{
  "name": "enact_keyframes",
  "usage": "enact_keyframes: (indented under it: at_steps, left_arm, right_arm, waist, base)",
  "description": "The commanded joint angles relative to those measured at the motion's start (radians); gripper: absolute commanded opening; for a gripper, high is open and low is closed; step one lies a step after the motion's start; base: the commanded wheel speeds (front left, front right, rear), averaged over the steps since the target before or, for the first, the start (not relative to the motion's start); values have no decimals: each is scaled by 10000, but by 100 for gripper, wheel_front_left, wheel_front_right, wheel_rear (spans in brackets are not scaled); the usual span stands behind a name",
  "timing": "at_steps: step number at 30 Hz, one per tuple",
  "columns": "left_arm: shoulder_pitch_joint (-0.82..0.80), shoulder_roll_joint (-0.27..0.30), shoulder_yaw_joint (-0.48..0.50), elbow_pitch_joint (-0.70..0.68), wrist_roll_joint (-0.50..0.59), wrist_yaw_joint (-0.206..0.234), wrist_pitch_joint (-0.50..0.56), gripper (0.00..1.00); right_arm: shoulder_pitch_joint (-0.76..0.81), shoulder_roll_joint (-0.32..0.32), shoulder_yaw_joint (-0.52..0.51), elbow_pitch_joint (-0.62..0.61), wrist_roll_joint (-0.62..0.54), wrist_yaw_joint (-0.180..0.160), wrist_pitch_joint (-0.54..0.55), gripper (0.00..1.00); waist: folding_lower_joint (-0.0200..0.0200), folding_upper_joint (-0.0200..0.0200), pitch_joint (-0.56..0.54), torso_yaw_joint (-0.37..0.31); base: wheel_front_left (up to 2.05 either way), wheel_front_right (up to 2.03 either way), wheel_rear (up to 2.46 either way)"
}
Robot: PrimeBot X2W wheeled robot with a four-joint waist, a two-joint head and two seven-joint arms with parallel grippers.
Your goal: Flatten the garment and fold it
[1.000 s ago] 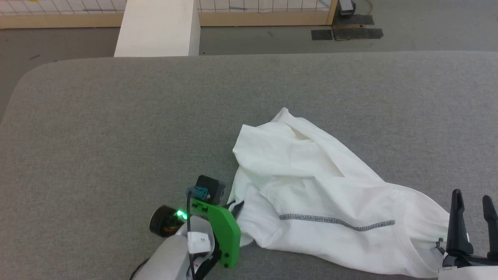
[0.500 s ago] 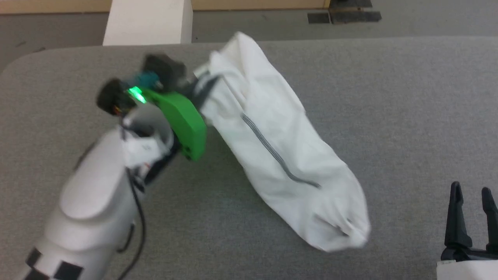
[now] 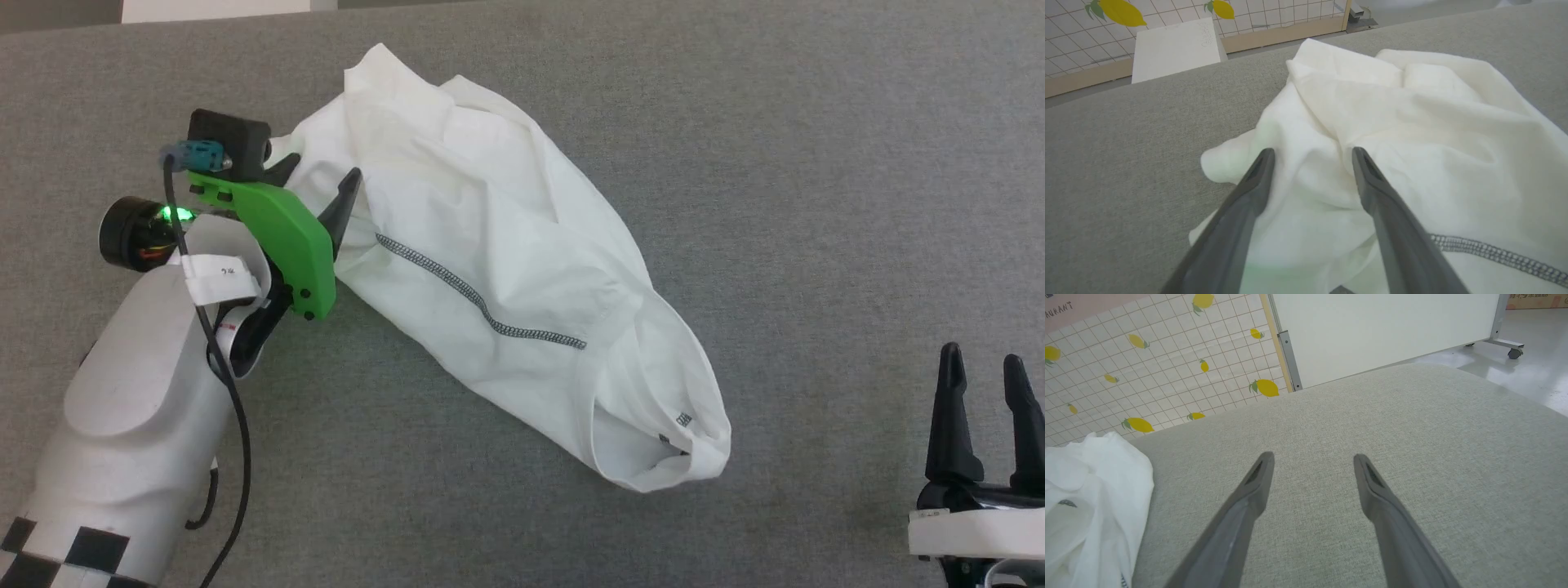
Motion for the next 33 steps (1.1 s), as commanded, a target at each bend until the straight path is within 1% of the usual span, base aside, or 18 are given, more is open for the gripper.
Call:
enact_keyframes:
  at_steps: [1,4,8,11,14,17,21,24,28,33]
  left_arm:
    - [-169,70,35,-73,7,79,-68,100]
    - [-403,85,-4,-384,97,127,-25,100]
    - [-521,-48,-128,-1162,7,173,329,100]
    - [-455,-179,-306,-1756,41,390,710,100]
    - [-243,-634,-511,-2285,-31,793,1031,100]
    - [-25,-1119,-845,-2377,1,1102,1238,100]
    - [84,-1862,-1273,-1707,115,1452,1243,100]
    - [-60,-2386,-1479,-898,206,1618,1066,100]
    - [-367,-2829,-1512,104,236,1743,723,100]
    - [-786,-3161,-1442,823,37,1671,372,100]
  right_arm:
    - [-132,-7,1,49,25,-13,-58,100]
    - [-98,-7,3,126,-33,-13,-58,100]
    - [15,-7,32,194,-114,-13,-58,100]
    - [103,-7,64,251,-149,-13,-58,100]
    - [185,-7,101,318,-143,-13,-58,100]
    - [243,-7,179,375,-125,-13,-58,100]
    - [226,-7,261,395,-165,-13,-36,100]
    - [137,-7,304,366,-252,-13,34,100]
    - [61,-7,294,231,-386,-13,181,100]
    - [21,-7,223,61,-462,-13,312,100]
  waist:
    - [-2,0,-132,158]
    - [-2,0,-446,433]
    - [-2,0,-976,811]
    - [-2,0,-1262,1000]
    - [-2,0,-1445,1158]
    - [-2,0,-1495,1235]
    - [-2,0,-1428,1256]
    - [-2,0,-1307,1157]
    - [-2,0,-1083,943]
    - [-2,0,-688,725]
  base:
    - [0,0,0]
    - [0,0,0]
    - [0,0,0]
    - [0,0,0]
    - [0,0,0]
    - [0,0,0]
    - [0,0,0]
    - [0,0,0]
    - [0,0,0]
    - [0,0,0]
